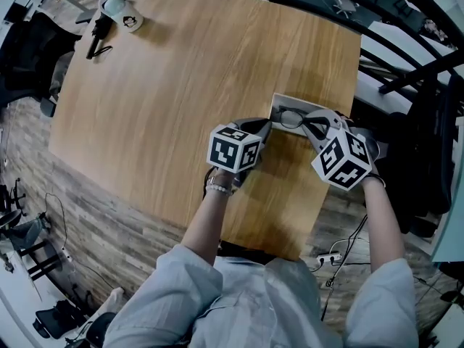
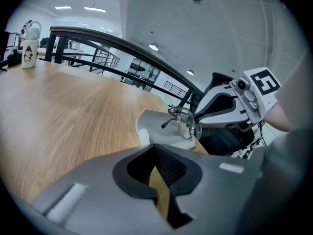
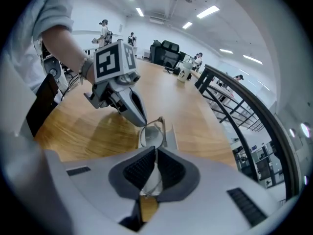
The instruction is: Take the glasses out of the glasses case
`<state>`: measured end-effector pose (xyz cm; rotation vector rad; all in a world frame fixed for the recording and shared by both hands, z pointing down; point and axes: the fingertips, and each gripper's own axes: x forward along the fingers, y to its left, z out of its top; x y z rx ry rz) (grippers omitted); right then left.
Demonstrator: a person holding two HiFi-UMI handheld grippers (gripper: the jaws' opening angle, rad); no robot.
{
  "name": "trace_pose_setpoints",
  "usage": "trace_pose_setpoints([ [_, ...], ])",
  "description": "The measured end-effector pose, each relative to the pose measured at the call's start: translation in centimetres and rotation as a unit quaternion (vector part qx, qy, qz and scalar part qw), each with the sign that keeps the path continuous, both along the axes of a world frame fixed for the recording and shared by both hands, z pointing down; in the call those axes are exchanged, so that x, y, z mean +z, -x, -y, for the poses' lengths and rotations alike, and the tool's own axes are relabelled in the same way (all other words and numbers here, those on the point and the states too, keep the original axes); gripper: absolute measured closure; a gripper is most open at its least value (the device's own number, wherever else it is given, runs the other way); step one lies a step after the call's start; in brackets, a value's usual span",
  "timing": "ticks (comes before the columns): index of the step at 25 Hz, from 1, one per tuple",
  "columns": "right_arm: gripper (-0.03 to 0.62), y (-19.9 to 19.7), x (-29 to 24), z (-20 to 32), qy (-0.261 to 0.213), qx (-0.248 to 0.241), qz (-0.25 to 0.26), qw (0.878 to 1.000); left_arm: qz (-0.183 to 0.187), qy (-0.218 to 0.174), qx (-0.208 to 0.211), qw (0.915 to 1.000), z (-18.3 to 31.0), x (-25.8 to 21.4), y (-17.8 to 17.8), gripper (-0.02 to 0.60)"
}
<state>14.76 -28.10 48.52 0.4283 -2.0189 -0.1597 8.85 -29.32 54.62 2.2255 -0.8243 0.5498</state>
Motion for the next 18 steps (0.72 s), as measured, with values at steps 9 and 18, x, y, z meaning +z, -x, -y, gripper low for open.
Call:
trace_pose_setpoints([
  [9, 0.580, 0.1, 0.6, -3.6, 0.024, 0.012, 0.010, 1.000, -0.003, 0.001, 0.008, 1.0000, 0.0, -0.1, -0.2, 0.578],
  [18, 0.580, 0.8, 3.6, -6.7, 0.062, 0.023, 0.018, 0.998, -0.004, 0.000, 0.008, 1.0000, 0.0, -0.2, -0.1, 0.578],
])
